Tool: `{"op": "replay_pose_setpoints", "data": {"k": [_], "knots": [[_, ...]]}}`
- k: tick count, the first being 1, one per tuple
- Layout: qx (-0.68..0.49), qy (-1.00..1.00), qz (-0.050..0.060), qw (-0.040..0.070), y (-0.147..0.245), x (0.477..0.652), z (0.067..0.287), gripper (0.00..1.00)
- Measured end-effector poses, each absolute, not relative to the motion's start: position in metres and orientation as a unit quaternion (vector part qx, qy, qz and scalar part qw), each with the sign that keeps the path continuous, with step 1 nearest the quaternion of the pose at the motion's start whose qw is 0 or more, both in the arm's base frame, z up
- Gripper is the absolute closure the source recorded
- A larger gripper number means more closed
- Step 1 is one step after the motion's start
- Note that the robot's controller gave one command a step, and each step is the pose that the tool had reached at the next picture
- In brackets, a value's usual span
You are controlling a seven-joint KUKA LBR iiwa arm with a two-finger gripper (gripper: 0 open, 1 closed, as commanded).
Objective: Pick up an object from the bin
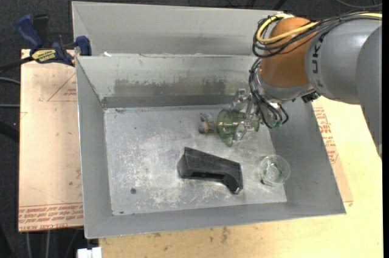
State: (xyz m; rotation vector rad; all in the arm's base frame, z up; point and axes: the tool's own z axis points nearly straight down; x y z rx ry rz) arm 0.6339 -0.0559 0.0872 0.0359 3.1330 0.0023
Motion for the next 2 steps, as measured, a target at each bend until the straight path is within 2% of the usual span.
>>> {"op": "replay_pose_setpoints", "data": {"k": [1,2], "knots": [[0.011,1.0,0.001,0.004,-0.056,0.634,0.087,1.0],[0.02,1.0,0.001,0.002,-0.027,0.64,0.221,1.0]]}}
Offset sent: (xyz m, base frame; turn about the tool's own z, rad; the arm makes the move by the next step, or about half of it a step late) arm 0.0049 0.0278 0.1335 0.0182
